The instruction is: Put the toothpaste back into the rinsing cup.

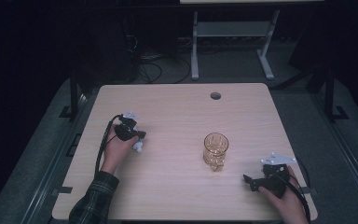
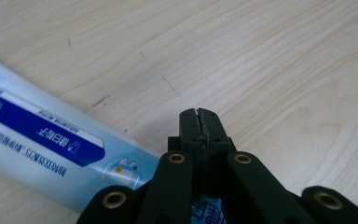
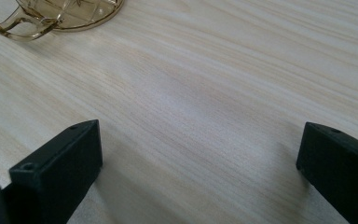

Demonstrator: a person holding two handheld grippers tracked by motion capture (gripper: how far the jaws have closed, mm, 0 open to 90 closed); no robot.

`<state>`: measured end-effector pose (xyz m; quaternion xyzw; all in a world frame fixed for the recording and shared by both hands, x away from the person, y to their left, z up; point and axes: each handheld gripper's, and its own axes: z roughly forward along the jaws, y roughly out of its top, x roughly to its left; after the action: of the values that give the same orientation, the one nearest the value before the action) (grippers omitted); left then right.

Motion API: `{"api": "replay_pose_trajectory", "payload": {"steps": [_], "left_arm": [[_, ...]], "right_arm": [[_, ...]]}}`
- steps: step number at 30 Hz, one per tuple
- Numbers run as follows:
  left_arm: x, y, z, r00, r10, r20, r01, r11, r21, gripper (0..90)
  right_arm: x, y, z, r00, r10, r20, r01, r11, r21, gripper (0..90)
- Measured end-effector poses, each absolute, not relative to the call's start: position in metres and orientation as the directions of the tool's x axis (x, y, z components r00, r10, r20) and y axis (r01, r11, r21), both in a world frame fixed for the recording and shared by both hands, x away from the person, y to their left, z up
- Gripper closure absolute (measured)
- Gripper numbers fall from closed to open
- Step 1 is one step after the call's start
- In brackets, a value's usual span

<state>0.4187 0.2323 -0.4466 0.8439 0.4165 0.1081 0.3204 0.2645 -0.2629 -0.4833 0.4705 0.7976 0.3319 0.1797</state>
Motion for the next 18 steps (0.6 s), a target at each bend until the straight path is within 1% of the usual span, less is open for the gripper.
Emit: {"api": "replay_pose_trajectory", "payload": {"steps": [18], "left_arm": [[0.400, 0.254, -0.446, 0.620, 0.781, -0.072, 0.647, -0.458, 0.609, 90.0]], "right_arm": [[0.264, -0.263, -0.483, -0.494, 0.869, 0.025, 0.631, 0.338, 0.698, 0.0]]}}
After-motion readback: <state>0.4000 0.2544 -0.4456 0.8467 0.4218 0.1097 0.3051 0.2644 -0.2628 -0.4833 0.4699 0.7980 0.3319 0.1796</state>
